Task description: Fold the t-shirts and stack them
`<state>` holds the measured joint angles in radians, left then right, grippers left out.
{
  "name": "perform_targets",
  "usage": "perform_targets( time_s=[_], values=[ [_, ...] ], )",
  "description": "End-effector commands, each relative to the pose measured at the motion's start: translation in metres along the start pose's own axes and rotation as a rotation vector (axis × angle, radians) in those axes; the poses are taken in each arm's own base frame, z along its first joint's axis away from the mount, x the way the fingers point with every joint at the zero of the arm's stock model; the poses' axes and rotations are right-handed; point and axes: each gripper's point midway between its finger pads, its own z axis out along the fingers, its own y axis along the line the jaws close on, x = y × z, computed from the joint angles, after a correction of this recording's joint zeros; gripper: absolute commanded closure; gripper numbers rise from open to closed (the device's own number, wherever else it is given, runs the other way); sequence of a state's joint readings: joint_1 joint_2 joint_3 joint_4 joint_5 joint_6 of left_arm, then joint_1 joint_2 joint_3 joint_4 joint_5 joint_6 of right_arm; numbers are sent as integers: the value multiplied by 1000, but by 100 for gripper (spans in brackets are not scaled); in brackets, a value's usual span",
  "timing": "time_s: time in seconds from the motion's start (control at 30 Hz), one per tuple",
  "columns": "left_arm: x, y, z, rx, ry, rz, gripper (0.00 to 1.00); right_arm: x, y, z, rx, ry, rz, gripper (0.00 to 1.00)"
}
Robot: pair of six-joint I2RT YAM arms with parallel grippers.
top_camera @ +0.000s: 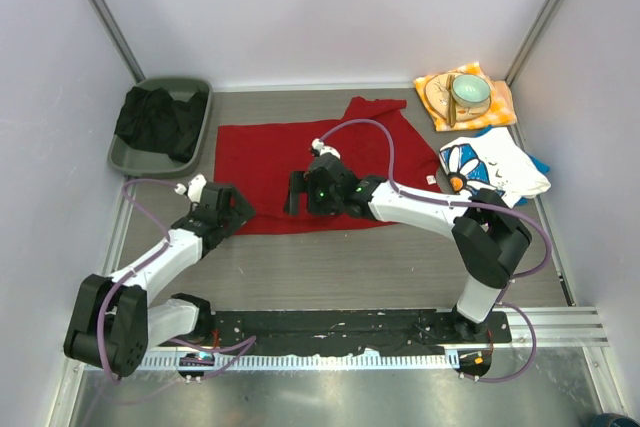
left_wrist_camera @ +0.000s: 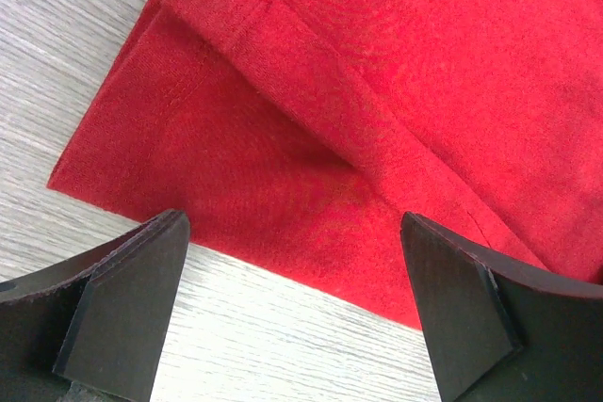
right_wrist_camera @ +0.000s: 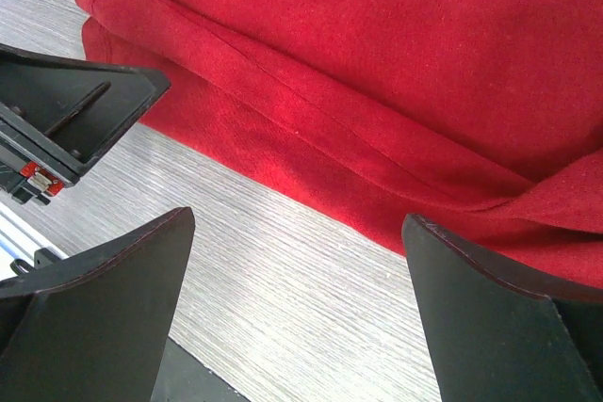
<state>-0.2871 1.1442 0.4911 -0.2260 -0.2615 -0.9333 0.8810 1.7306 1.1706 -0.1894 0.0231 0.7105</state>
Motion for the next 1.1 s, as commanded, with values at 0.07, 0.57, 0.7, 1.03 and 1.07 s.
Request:
perform_targets(
  time_s=[0.07, 0.57, 0.7, 1.03, 1.07],
  values=[
    [-15, -15, 5, 53, -69, -19, 0, -6, 8, -8, -32, -21, 3, 1],
    [-2, 0, 6, 19, -41, -27, 0, 26, -5, 0, -32, 55, 51, 2],
    [0, 2, 3, 20, -38, -26, 0, 31, -9, 7, -19, 64, 47, 2],
    [3, 8, -2, 16, -37, -23, 0, 30, -14, 27, 12, 63, 29, 1],
    [3, 9, -2, 15, -36, -21, 0, 28, -14, 28, 15, 60, 24, 2]
  ],
)
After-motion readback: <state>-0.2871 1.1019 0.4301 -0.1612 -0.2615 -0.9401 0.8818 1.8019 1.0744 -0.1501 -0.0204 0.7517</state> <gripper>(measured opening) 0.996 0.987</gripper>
